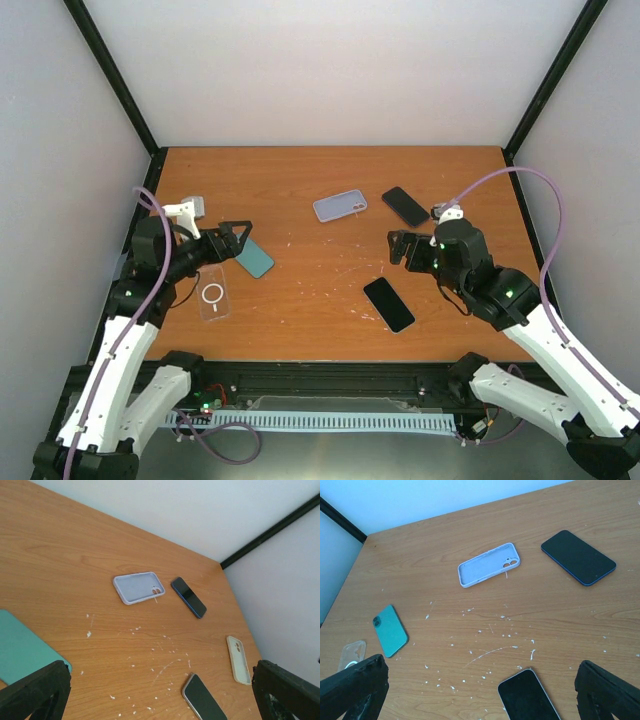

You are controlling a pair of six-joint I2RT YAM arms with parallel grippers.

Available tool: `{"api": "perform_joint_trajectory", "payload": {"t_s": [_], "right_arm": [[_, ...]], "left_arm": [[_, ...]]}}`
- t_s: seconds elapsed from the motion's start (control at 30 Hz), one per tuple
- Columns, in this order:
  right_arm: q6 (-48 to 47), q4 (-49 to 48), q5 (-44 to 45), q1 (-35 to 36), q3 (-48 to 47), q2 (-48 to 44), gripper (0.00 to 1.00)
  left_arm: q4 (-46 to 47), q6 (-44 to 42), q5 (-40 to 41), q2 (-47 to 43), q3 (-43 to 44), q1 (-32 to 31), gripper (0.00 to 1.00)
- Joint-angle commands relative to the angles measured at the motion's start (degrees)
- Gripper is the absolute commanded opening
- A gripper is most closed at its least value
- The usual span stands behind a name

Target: Put the phone into the phone case

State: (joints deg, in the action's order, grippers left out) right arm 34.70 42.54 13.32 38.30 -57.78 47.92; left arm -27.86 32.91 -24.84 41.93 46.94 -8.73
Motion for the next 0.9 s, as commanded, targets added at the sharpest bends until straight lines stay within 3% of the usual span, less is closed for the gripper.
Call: {"api": "perform_joint_trajectory", "payload": {"t_s": [0.0,0.2,0.43,0.67,0.87], "right_arm": [[-1.03,-1.51,0.89,0.54,1.32,-1.74,1.0],[-0.77,-3.62,-1.0,0.54,3.16,-0.97,1.0],[-0.45,-6.72,-9.24,0.54,6.31,4.71,1.0],[0.65,-11.61,-16.7,0.72,9.53,8.52,1.0],[0.76,-13.66,-17.26,0.72,10.76,8.74,1.0]], "left_arm": [[1.71,2.83,5.73,0.71,0.43,0.47,1.0],[-2.23,13.55,18.79,8.45,0.54,0.47,1.0],[-8.93,18.94,28.55,26.21,5.49,0.83,0.98],[0.17,17.73,19.58,38.46,4.51,3.02,0.87],[2.35,19.23,17.57,44.75,6.73,3.02,0.86]]}}
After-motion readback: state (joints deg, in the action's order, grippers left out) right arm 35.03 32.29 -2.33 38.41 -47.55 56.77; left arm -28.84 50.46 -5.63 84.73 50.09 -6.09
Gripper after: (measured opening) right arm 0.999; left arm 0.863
